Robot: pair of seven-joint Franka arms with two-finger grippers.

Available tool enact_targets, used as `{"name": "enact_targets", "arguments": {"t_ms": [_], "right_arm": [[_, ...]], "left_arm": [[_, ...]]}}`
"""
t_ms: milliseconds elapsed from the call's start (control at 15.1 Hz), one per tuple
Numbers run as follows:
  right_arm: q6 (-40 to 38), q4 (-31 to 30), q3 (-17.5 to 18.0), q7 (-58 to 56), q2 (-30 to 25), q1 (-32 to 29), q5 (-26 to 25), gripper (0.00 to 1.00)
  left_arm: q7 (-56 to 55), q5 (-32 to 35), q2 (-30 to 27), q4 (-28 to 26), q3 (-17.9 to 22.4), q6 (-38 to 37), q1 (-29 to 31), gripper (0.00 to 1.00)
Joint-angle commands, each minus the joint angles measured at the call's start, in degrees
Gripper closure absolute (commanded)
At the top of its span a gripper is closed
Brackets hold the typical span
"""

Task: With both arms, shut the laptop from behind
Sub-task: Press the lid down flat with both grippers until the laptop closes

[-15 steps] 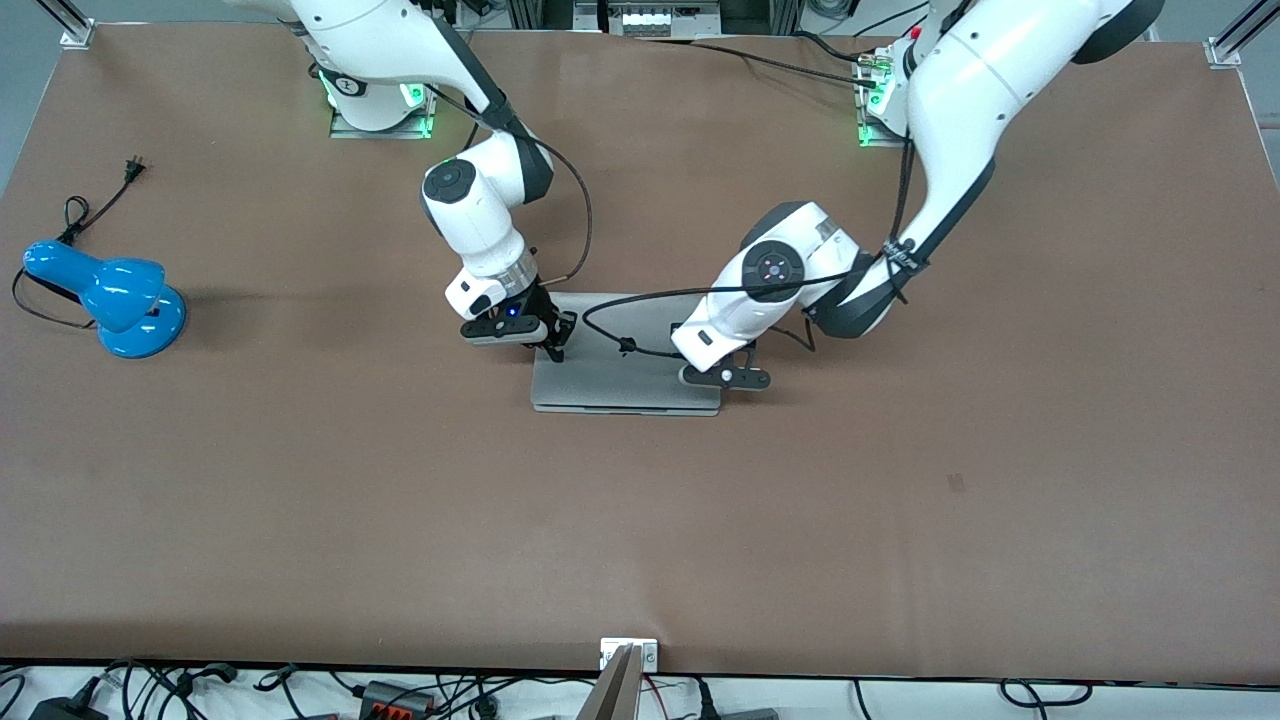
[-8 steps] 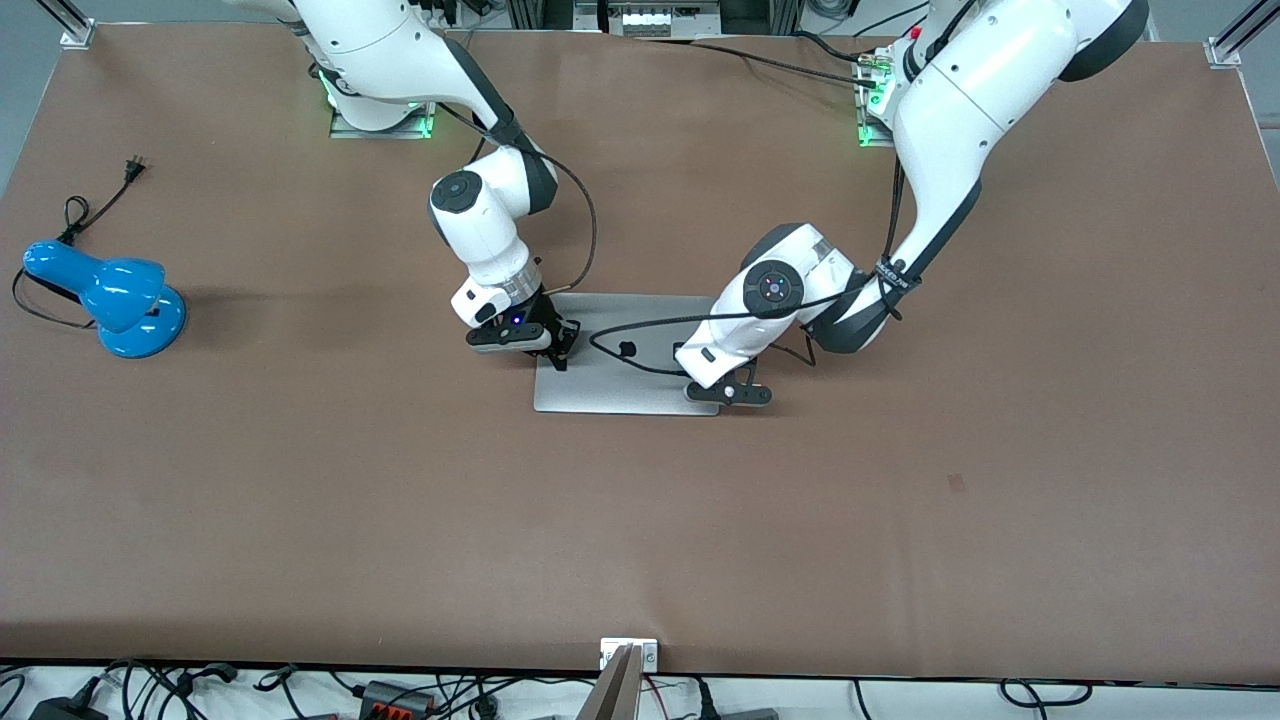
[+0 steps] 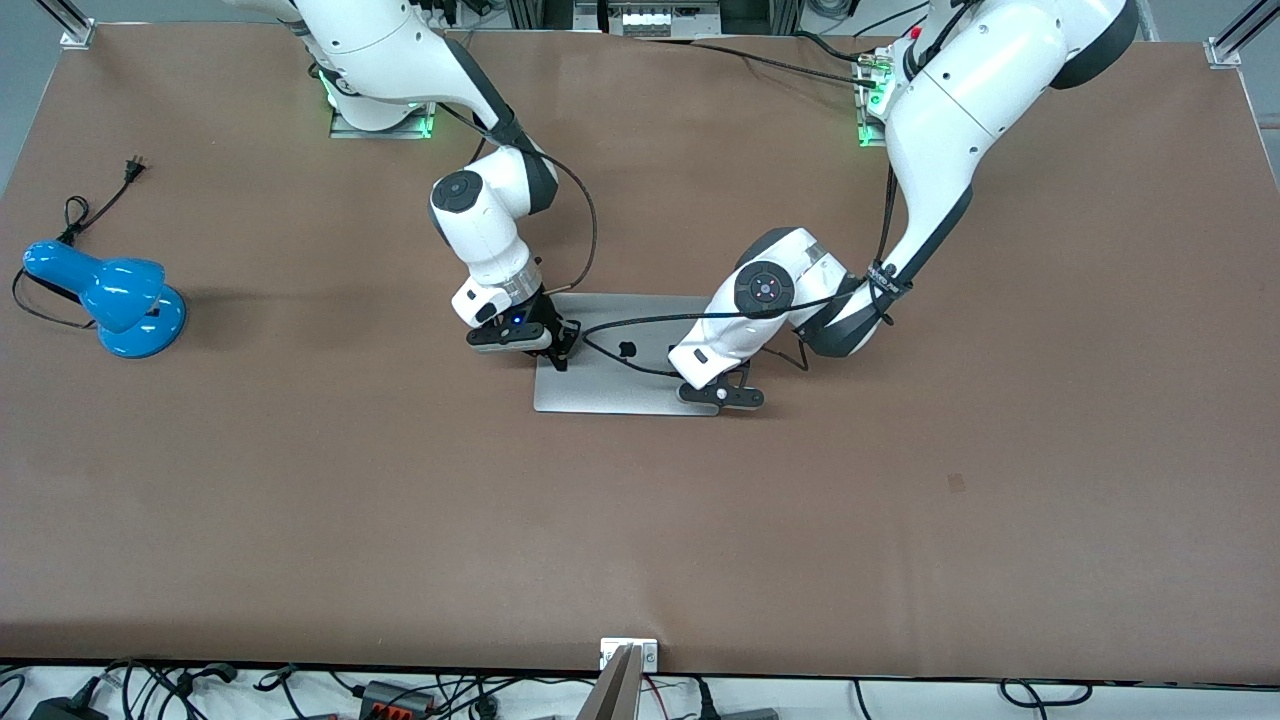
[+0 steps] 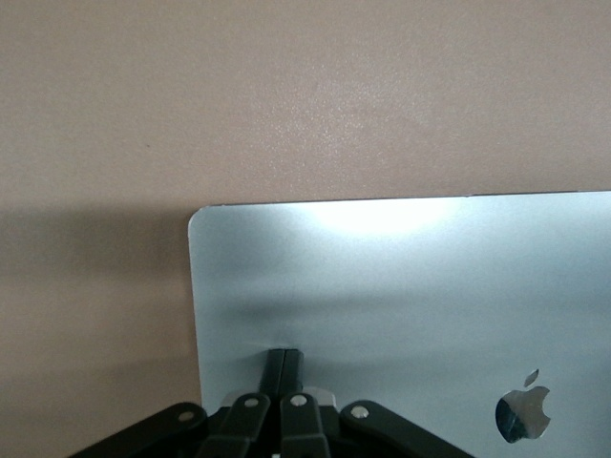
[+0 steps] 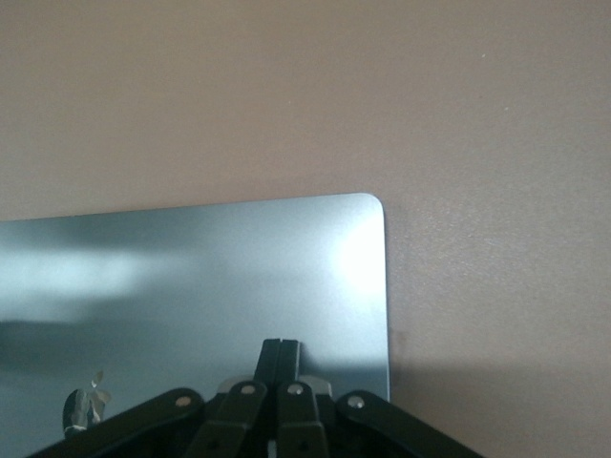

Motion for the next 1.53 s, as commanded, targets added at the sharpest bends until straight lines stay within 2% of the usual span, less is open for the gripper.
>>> {"name": "enact_targets", "arguments": {"t_ms": [0,332,531,663,796,1061,1194,1327,1459], "right_arm": [[0.9,1.1,-0.5,-0.6,2.2,0.9,-0.3,1.00],[-0.7,1.1,-0.8,-0.7,1.2,0.6,-0.3,1.00],[-7.3,1.8,-2.1,-1.0,-1.2,0.7,-0.4,1.00],[-18.5,5.6,-2.9,-1.0,-3.6,0.5,-0.4,1.00],[-33.2,11.9,-4.5,-1.0,-5.6,0.6,-0.5,1.00],[-64.4,28.7,-7.3,-0.7,-6.5,0.5,-2.1,1.00],[-75.1,35.1,-7.4,-1.0,-6.7,-0.1,-4.4,1.00],[-82.7,39.7,-7.9,-2.1,-7.3,-0.5,-4.6,1.00],[-89.5,42.0,-9.4,-6.2,-9.1,-1.2,-4.5,1.00]], "left_arm": [[-0.8,1.8,1.6,2.1,0.6,0.1,-1.0,1.00],[-1.1,1.8,0.9,2.1,0.6,-0.6,-0.5,1.00],[-1.1,1.8,0.6,2.1,0.5,-0.7,-0.3,1.00],[-1.2,1.8,0.5,2.1,0.5,-0.7,-0.2,1.00],[-1.1,1.8,-0.3,2.1,0.5,-2.5,-0.1,1.00],[-1.2,1.8,-5.2,1.8,-0.3,-9.8,1.8,1.00],[-0.6,1.7,-8.0,1.6,-0.3,-12.7,2.9,1.00],[-0.2,1.6,-11.6,1.5,-0.7,-16.6,6.1,1.00],[1.0,1.5,-15.9,1.4,-4.3,-22.1,10.4,1.00]]}}
